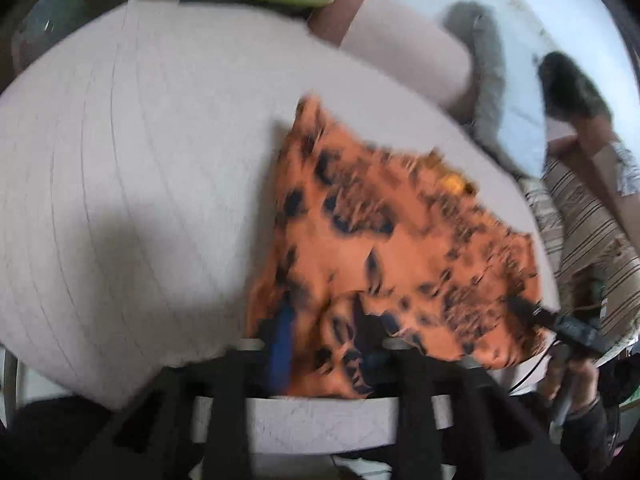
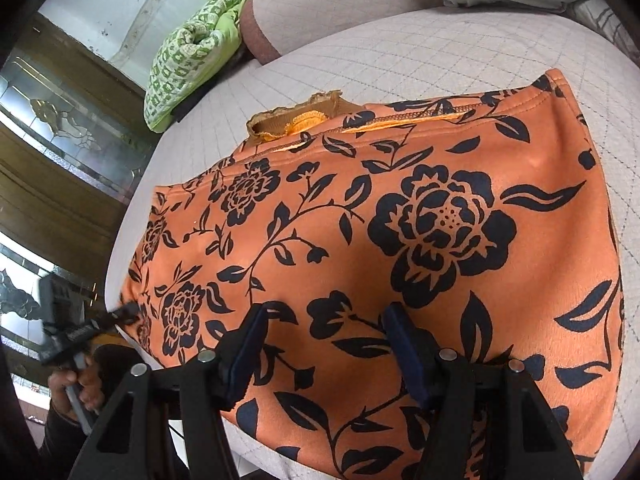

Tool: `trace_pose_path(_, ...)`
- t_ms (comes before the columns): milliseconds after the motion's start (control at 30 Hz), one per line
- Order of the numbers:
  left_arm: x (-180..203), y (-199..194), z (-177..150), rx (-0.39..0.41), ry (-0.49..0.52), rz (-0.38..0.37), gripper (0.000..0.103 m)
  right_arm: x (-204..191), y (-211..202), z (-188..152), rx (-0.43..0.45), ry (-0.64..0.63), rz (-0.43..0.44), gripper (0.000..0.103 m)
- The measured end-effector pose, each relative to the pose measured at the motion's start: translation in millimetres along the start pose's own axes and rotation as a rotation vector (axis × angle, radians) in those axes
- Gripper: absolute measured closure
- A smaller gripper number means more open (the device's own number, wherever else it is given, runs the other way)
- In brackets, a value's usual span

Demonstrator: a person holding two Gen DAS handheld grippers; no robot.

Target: Fold small clothes

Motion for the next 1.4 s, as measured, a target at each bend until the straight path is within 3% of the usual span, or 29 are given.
trace_pose_path(33,1,-4,8,0.028,0.002,-0.01,0.032,0,0,0,0.003,0.005,0.004,0.038)
trace_pose_path(133,0,2,37,0.076,-0.014,-0.07,0.03,1,-1,-1,0.017,0.008,0.02,0.037)
trace_pose_path(267,-9,51,75,0.002,-0.108,-0.116,0.031,4,-3,-3,0.038,0.008,0.051,0.037)
trace_pose_path(400,-9,95,95,-0.076,-0.131,-0.12,0.032,9,-8,-5,0.063,0.024,0.099,0.037)
trace_pose_path(433,-9,105,95,-0.11,-0.133,-0.116,0.035,9,-8,-5,0.067,0.027,0.106,0.037)
trace_pose_path(467,-10,110,94,-0.138,-0.122,-0.089,0.053,10,-8,-5,0.07,0.028,0.112,0.037)
trace_pose_path(500,-12,108,94,-0.143,-0.101,-0.039,0.064,10,-9,-5,0.072,0.028,0.117,0.037)
trace_pose_path(533,-14,106,96,-0.149,-0.089,-0.02,0.083,11,-9,-6,0.074,0.028,0.123,0.037)
trace_pose_path(567,-15,104,98,-0.157,-0.087,-0.017,0.09,11,-10,-6,0.075,0.026,0.127,0.037)
trace_pose_path(733,23,67,104,-0.004,0.133,0.025,0.093,13,-10,-6,0.084,0.024,0.147,0.037)
trace_pose_path(833,16,76,97,0.009,0.149,0.094,0.092,13,-10,-6,0.086,0.023,0.151,0.037)
trace_pose_path(900,-7,101,91,-0.053,0.098,0.144,0.082,13,-10,-6,0.082,0.026,0.152,0.037)
trace_pose_path(933,-15,105,90,-0.057,0.048,0.111,0.079,14,-10,-5,0.078,0.031,0.153,0.037)
trace_pose_path(1000,-18,93,94,-0.023,-0.005,0.106,0.052,14,-10,-4,0.071,0.042,0.152,0.037)
trace_pose_path(1033,-19,86,95,-0.012,-0.023,0.12,0.032,13,-10,-3,0.066,0.048,0.149,0.037)
trace_pose_path(1200,-2,41,87,0.079,0.034,0.1,0.032,16,-21,2,0.069,0.112,0.151,0.037)
trace_pose_path(1333,22,21,57,0.093,0.089,0.044,0.029,16,-57,2,0.161,0.156,0.22,0.034)
trace_pose_path(1400,30,29,37,0.07,0.131,0.037,0.027,30,-57,-5,0.14,0.184,0.174,0.028)
Point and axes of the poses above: each gripper's, at about its wrist camera, not at the fingertips, and y roughly the way its jaws point, x to its right, z to its top, the point moved 5 cm from there along y, roughly the way its jaws point, and after that the axes turned 2 degrees about x, right-handed, at the moved point
